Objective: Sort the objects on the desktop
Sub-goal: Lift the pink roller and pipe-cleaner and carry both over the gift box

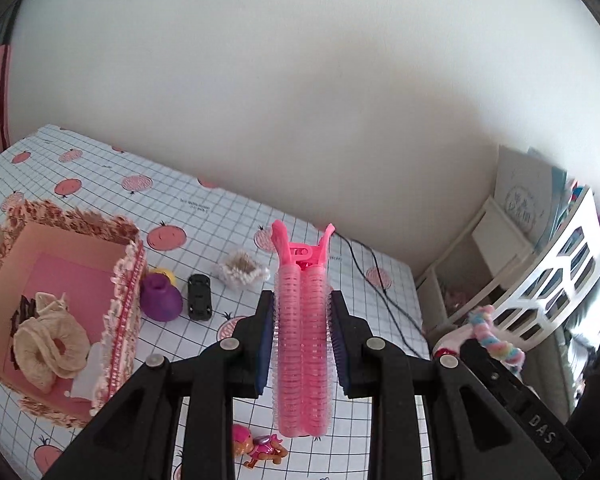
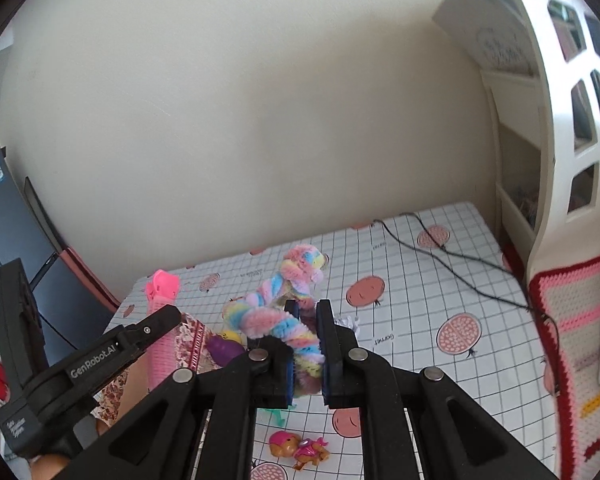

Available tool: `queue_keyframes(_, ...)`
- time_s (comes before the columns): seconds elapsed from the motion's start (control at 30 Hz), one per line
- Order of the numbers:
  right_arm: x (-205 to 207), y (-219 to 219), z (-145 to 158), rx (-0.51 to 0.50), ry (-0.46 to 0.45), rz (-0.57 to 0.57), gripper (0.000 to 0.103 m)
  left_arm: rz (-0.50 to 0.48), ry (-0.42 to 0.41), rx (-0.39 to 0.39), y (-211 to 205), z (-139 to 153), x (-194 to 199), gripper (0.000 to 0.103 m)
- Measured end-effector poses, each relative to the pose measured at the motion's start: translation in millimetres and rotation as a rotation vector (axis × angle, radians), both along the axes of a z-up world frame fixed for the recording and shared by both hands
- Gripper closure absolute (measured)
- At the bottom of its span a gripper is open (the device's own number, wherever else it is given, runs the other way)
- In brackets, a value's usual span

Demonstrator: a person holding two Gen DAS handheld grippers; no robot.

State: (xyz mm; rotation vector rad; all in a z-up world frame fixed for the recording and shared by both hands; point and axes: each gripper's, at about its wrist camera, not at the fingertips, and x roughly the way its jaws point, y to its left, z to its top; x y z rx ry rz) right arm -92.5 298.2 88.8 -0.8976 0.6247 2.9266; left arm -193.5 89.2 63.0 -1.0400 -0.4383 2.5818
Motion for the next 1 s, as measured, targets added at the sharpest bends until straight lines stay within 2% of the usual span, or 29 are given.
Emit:
queue_keyframes(0.2, 16, -18, 19, 0.009, 0.028, 0.017, 0.093, 0.035, 0.027, 0.046, -30, 14, 12, 0.076)
queue_keyframes(0.37, 16, -33, 25, 0.014, 0.042, 0.045, 0.093, 0.063, 0.048, 0.054, -48, 23, 21, 0.076)
queue_keyframes(0.5, 12, -41, 22, 0.007, 0.048, 0.069, 0.093, 0.091, 0.062, 0.071, -61, 26, 25, 0.076)
queue_keyframes(0.73, -5, -47, 11, -0.08, 0.049, 0.093, 0.093, 0.13, 0.065, 0.042, -73, 23, 27, 0.076)
queue_keyframes(1.0, -26, -83, -2, -0.054, 0.024, 0.148, 0.093, 0.181, 0.038, 0.071, -111, 12, 18, 0.076)
